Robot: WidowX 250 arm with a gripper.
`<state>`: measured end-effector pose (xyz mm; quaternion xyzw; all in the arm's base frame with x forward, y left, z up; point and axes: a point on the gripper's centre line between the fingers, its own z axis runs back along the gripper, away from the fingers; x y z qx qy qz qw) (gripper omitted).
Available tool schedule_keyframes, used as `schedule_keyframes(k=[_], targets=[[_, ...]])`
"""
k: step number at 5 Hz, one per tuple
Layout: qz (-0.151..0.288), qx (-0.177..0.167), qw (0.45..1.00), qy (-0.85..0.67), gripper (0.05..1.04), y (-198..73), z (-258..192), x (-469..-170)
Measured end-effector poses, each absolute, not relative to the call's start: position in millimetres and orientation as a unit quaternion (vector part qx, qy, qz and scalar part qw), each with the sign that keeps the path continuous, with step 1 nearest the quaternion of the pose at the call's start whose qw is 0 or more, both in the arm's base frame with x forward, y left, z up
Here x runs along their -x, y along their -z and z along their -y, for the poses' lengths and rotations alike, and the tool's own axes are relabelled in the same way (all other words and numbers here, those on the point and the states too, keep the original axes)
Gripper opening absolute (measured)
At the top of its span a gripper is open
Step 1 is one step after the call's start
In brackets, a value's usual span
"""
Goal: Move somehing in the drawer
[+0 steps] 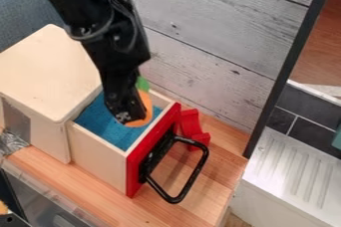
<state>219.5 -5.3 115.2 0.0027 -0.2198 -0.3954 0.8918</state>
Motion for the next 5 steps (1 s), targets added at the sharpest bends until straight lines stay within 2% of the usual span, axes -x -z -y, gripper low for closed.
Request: schedule_keyframes(k=[1, 3, 5], targets=[[0.191, 0.005, 0.92, 0.342, 0.887, -105, -7, -229], [0.133, -0.023, 0.941, 0.311, 0.887, -75, -18, -244], [0.107, -0.046, 0.942, 0.316, 0.887, -49, -23, -251]])
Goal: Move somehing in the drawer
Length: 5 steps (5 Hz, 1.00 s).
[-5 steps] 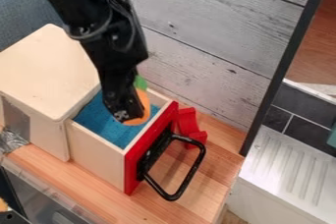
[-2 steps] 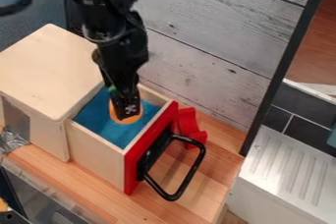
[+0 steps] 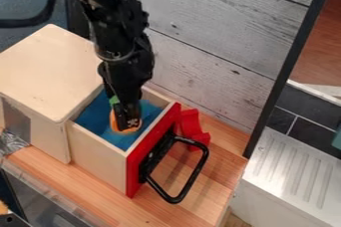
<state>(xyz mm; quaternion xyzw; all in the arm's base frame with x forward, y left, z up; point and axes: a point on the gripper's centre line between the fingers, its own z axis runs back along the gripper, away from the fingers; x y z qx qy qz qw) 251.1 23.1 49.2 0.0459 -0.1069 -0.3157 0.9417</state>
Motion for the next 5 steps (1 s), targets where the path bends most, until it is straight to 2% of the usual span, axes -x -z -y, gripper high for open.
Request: schedule_keyframes(k=[2, 5], targets=[[0.11, -0.051, 0.94, 0.318, 1.003, -47, -22, -254], [0.121, -0.054, 0.942, 0.307, 1.001, -65, -21, -244]])
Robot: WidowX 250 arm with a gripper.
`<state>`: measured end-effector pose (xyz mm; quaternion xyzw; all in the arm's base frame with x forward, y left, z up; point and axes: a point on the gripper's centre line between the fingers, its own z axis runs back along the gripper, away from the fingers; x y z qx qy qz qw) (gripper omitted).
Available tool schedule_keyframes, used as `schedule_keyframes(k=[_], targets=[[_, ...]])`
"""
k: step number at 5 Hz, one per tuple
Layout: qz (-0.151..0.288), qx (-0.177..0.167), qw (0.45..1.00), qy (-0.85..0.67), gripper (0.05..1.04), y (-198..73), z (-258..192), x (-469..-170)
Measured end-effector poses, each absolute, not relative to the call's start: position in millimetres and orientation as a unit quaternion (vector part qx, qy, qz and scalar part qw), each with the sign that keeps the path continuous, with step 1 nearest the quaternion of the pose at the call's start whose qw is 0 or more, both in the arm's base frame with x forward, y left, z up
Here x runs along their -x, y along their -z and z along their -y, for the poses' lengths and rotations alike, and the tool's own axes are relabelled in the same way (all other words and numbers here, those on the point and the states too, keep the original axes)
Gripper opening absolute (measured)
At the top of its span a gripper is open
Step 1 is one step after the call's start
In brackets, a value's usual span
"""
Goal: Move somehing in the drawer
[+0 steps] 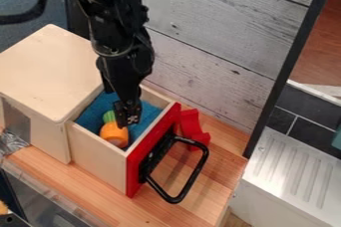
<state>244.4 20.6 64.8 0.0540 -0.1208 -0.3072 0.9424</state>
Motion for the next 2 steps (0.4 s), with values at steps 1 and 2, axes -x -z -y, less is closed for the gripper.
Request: schedule_keyframes(k=[1, 2], targets=[[0.128, -0.051, 0.942, 0.306, 1.001, -81, -18, -237], [0.12, -0.041, 0.946, 0.298, 1.001, -91, -16, -227]])
